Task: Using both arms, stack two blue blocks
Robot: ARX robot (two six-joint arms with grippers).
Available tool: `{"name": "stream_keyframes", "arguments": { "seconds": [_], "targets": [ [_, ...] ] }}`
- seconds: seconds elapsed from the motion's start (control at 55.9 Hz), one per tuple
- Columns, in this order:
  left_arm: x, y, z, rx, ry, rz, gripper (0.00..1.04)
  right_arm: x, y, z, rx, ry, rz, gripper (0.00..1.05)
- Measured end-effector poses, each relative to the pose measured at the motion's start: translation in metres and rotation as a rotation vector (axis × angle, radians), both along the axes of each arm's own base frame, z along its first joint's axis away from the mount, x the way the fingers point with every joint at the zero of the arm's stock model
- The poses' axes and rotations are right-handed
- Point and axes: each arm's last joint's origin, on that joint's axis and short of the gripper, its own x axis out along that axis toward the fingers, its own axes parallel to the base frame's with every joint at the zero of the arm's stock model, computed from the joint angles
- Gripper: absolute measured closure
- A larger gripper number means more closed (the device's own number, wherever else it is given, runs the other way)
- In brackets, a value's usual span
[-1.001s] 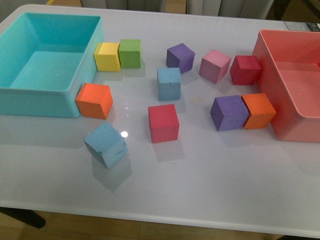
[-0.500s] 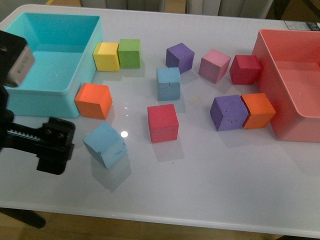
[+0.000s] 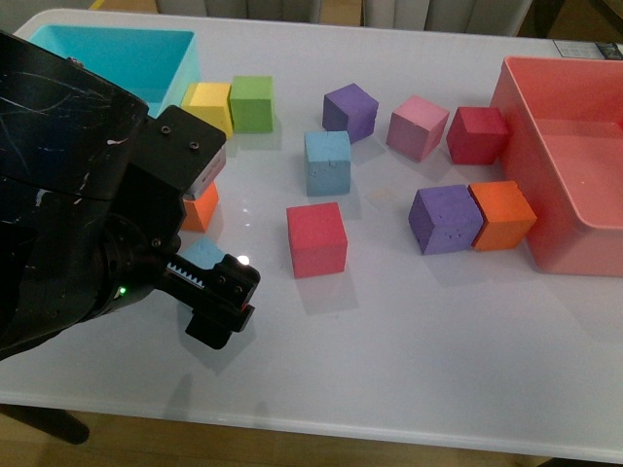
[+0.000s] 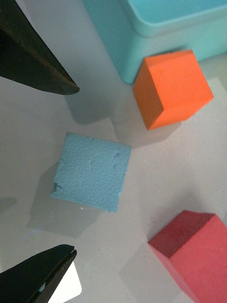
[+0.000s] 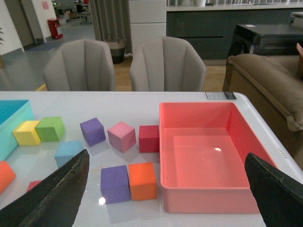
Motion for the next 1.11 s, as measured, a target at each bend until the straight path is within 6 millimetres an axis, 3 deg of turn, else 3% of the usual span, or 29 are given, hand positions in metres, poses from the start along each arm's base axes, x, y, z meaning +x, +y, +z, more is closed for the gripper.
{"name": "stream_keyframes", "arguments": {
  "seconds": [0.304, 0.626, 1.108],
  "targets": [
    [0.011, 0.0, -0.014, 0.012, 0.059, -0.158, 0.09, 0.0, 0.0, 0.0, 0.0, 0.0, 0.0, 0.09],
    [0.027, 0.015, -0.025, 0.007, 0.095, -0.136, 0.09, 0.0, 0.0, 0.0, 0.0, 0.0, 0.0, 0.09],
    [0.038, 0.017, -0.039, -0.023, 0.137, -0.144, 0.09, 0.0, 0.0, 0.0, 0.0, 0.0, 0.0, 0.09]
  ]
}}
